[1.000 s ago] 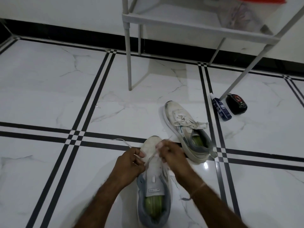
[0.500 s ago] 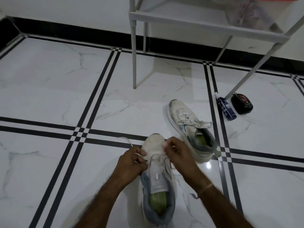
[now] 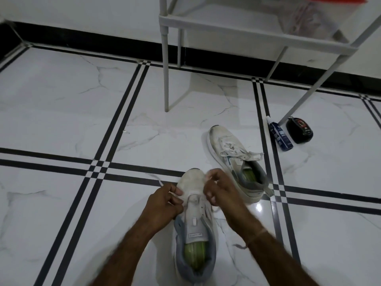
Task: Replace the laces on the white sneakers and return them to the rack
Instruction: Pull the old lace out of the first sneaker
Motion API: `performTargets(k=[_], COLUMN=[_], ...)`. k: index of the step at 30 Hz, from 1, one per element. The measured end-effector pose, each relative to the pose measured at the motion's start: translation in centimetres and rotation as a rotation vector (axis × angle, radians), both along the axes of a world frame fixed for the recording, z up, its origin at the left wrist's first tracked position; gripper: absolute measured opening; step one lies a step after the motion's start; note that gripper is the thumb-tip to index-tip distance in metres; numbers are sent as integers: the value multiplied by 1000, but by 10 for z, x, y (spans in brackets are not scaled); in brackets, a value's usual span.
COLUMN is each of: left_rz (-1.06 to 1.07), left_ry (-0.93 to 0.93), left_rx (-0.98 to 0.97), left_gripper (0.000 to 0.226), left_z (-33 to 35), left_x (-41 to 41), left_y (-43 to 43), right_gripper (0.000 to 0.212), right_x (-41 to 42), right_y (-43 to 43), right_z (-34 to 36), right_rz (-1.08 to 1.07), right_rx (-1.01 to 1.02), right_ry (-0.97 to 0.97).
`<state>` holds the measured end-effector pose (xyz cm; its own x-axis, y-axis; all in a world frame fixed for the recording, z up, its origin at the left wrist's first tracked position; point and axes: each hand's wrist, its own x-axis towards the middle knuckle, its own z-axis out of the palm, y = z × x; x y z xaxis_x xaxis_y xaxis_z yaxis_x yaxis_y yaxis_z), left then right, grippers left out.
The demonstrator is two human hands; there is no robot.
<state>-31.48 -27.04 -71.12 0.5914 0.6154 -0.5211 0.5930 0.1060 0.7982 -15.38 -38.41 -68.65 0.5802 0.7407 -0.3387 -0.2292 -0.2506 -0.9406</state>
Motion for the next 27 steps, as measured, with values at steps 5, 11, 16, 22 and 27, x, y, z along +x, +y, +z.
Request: performTargets(k=[5, 11, 16, 22, 27], left_rz=[-7, 32, 28, 29, 41], left_ry=[5, -25, -39, -29, -30], left_rx=[27, -3, -24, -17, -4], left_gripper=[32, 34, 36, 35, 34], left_z=[2, 3, 3, 7, 6], left_x=[3, -3, -1, -1, -5], left_y=[0, 1, 1, -1, 4], right_gripper=[15, 31, 9, 11, 16], right_x=[-19, -4, -4, -20, 5], right_y=[10, 1, -1, 12, -2], right_z=[-31, -15, -18, -39, -7], right_rz=[639, -237, 325, 526, -210], right_rx=[-503, 137, -175, -398, 61], right_ry=[-1047, 426, -578, -961, 378])
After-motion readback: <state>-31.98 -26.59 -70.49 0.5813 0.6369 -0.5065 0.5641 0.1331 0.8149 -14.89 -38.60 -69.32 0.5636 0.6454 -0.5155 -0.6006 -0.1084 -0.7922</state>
